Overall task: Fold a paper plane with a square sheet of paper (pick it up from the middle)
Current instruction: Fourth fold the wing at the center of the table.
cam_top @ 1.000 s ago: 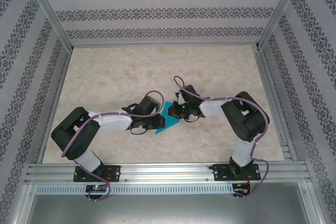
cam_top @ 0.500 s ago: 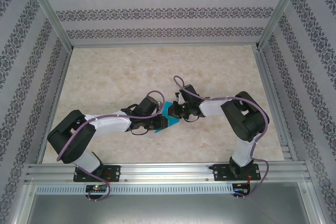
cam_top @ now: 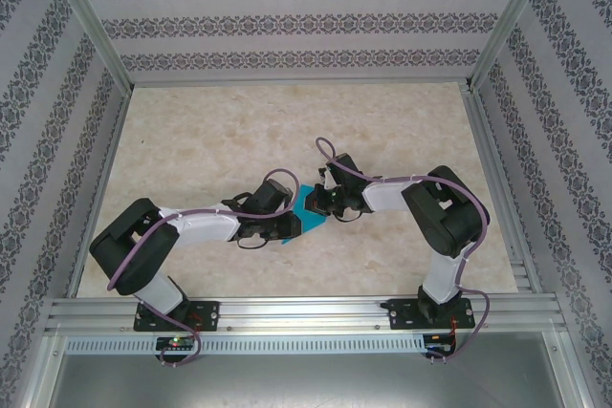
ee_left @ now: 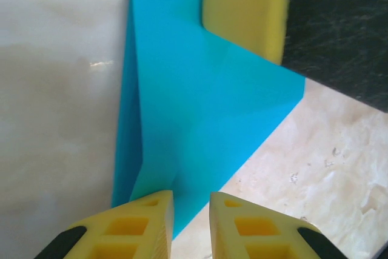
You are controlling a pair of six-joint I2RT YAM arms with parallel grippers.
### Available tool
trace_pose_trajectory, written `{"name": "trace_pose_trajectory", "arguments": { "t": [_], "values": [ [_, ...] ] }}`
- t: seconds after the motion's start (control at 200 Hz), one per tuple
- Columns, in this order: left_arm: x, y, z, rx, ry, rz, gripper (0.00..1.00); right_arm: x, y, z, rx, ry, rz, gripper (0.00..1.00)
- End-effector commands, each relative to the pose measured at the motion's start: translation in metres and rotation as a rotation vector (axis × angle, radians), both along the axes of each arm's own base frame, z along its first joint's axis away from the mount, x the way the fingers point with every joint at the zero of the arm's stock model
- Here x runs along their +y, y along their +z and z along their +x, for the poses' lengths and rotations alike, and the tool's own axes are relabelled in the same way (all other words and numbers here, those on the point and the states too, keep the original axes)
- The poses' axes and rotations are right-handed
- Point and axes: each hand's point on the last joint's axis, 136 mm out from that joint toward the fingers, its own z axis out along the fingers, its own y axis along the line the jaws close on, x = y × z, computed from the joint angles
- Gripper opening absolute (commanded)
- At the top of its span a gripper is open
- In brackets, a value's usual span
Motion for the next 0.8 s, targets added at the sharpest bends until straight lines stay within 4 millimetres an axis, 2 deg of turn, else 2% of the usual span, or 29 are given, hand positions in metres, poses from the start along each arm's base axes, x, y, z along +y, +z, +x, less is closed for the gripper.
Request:
{"name": "trace_pose_trajectory", "arguments": {
  "t": [0.0, 0.415, 0.794],
  "values": [
    [0.013, -0.012, -0.010, 0.026, 0.012, 0.062, 0.23, -0.049, -0.072, -0.041, 0.168, -0.032, -0.267, 0.00],
    [0.021, -0.022, -0.022, 0.059, 0.006, 0.070, 0.18, -0.051, -0.076, -0.044, 0.179, -0.028, -0.277, 0.00],
    [0.043, -0.035, -0.041, 0.092, 0.025, 0.111, 0.08, -0.052, -0.078, -0.045, 0.185, -0.027, -0.281, 0.00]
  ]
}}
